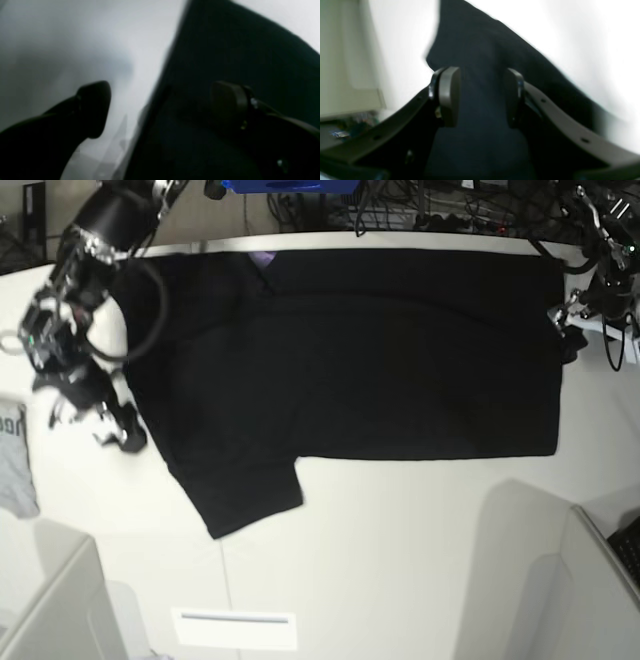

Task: Fold the T-shirt properly
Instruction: 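Move both grippers to the hem corners of the shirt and grasp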

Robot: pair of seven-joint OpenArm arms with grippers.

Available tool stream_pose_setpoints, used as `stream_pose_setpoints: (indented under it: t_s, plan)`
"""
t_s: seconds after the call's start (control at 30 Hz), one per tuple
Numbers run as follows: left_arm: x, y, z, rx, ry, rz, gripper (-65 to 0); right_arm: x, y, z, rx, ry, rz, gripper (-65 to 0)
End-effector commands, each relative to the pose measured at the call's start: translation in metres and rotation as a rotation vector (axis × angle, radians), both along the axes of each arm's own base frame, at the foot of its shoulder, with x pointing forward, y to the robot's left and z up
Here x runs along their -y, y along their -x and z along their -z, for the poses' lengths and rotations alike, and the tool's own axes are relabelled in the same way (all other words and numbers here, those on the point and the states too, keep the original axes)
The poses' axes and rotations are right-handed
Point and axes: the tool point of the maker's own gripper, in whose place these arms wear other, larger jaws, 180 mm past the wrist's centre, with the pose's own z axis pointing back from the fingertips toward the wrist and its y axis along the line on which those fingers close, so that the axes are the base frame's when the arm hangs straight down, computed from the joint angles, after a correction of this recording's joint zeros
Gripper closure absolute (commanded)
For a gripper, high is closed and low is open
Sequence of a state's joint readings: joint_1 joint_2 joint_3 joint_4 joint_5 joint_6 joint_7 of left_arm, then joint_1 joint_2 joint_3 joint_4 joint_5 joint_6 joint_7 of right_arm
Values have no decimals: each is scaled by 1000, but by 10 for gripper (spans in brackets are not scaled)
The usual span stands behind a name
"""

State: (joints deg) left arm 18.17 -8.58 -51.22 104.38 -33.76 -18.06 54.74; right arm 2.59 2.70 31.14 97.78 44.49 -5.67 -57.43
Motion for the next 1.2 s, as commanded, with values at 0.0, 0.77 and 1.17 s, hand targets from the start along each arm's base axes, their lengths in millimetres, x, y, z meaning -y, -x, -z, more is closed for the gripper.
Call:
stream_pose_setpoints:
  t_s: [0.0, 0.77, 1.17]
  plan:
    - [-3, -11, -14, 45, -27, 10, -599, 3, -22, -9, 29, 32, 27, -273]
    - [-18, -6, -22, 48, -60, -12, -599, -20, -155, 79, -109, 427, -359, -362]
    - [-20, -7, -23, 47, -65, -11, -599, -54, -135, 101, -132, 408, -465, -261]
